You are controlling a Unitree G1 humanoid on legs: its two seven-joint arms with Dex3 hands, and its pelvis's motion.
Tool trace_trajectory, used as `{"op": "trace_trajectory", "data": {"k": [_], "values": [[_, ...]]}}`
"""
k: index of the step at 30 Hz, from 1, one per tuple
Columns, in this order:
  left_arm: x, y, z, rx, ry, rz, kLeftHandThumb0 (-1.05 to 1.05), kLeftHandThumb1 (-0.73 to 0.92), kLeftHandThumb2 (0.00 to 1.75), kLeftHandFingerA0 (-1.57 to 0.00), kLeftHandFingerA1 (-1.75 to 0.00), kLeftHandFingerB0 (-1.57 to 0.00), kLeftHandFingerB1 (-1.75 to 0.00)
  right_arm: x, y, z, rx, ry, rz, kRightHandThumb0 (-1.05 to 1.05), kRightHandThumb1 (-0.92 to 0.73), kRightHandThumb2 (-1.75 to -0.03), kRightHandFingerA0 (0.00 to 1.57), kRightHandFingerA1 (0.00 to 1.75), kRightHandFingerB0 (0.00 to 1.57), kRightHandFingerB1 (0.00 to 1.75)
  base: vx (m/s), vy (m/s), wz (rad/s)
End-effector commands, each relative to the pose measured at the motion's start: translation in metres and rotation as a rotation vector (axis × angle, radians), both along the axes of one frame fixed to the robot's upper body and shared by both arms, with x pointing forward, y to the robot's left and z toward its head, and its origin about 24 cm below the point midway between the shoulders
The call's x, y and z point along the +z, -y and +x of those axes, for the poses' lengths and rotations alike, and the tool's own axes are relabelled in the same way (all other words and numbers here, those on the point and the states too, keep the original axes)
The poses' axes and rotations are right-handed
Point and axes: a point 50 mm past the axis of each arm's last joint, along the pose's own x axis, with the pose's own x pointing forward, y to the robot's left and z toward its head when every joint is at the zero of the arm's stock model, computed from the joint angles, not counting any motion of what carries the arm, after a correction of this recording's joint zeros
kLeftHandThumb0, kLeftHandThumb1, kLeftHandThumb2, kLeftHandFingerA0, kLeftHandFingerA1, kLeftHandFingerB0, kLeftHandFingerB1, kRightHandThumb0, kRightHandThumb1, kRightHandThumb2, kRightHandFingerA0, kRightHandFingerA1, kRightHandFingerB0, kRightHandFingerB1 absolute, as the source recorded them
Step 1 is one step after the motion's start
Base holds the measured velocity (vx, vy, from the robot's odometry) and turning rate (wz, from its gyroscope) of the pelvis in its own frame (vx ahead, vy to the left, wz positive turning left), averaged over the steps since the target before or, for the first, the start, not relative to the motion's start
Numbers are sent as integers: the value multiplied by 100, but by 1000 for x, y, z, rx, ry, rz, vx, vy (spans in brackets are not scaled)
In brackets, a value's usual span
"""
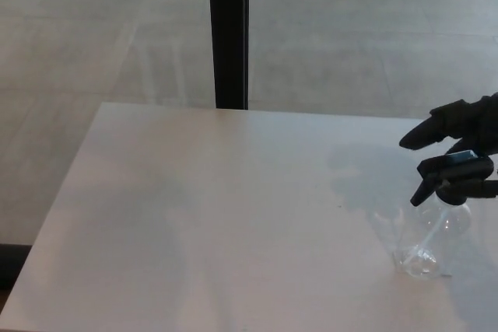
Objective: The robot uses its right hand to grab and lift the lid of the spray bottle kept in the middle of the desk and places the lid on the right side of the bottle
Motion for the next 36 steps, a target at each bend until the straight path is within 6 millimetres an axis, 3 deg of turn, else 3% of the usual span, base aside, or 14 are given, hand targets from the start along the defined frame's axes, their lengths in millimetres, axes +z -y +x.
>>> {"op": "trace_trajectory", "data": {"k": [1,6,11,13,15,17,19,21,25,28,31,32,35,36], "values": [[7,-8,-1,-4,10,33,-83,88,66,-57,-47,-40,-39,3,1,-2,2,-30,-142,-74,-63,-60,38,43,39,33,0,0,0],[5,-6,-3,10,7,18,-83,86,66,-57,-49,-39,-39,1,-5,-3,52,45,-342,-78,-67,-61,31,48,37,32,0,0,0],[4,-4,-2,9,14,16,-82,87,66,-56,-51,-40,-40,-10,-16,-5,67,240,-411,-52,-68,-61,74,82,48,36,0,0,0],[4,-4,-2,8,14,16,-82,87,66,-56,-51,-40,-40,-10,-16,-5,66,246,-413,-52,-68,-61,74,82,48,36,0,0,0],[4,-4,-3,-4,6,26,-83,86,67,-58,-50,-41,-41,-14,-21,-7,85,337,-437,-42,-72,-65,84,143,56,39,0,0,0],[4,-5,-2,2,8,24,-82,87,66,-58,-50,-40,-41,-16,-24,-8,100,454,-455,-25,-74,-63,84,170,75,45,0,0,0],[4,-5,-3,-4,9,28,-82,87,66,-58,-50,-40,-40,-17,-25,-8,113,538,-462,-22,-70,-61,85,171,84,49,0,0,0],[4,-5,-2,8,18,23,-82,86,66,-58,-51,-40,-41,-15,-24,-8,122,595,-484,-27,-71,-65,87,167,90,72,0,0,0],[4,-4,-2,-16,-2,31,-81,88,66,-56,-49,-39,-39,-16,-22,-9,121,707,-473,-31,-70,-59,80,173,83,95,0,0,0],[3,-4,-4,-13,2,29,-82,87,66,-56,-50,-39,-40,-16,-20,-8,107,748,-416,-28,-73,-68,80,175,65,152,0,0,0],[3,-4,-5,-15,-2,23,-82,87,66,-55,-49,-39,-39,-17,-20,-8,98,745,-390,-29,-75,-69,80,175,64,157,0,0,0],[2,-3,-6,-18,-6,23,-82,88,66,-56,-49,-39,-40,-13,-20,-9,91,750,-363,-40,-59,-100,117,137,86,119,0,0,0],[3,-3,-7,-25,-10,26,-83,88,66,-56,-50,-39,-40,-9,-20,-9,83,783,-319,-42,-56,-99,119,138,91,121,0,0,0],[3,-3,-7,-20,-8,24,-82,87,66,-56,-49,-39,-40,-8,-20,-10,82,788,-308,-29,-68,-76,92,175,71,153,0,0,0]]}}
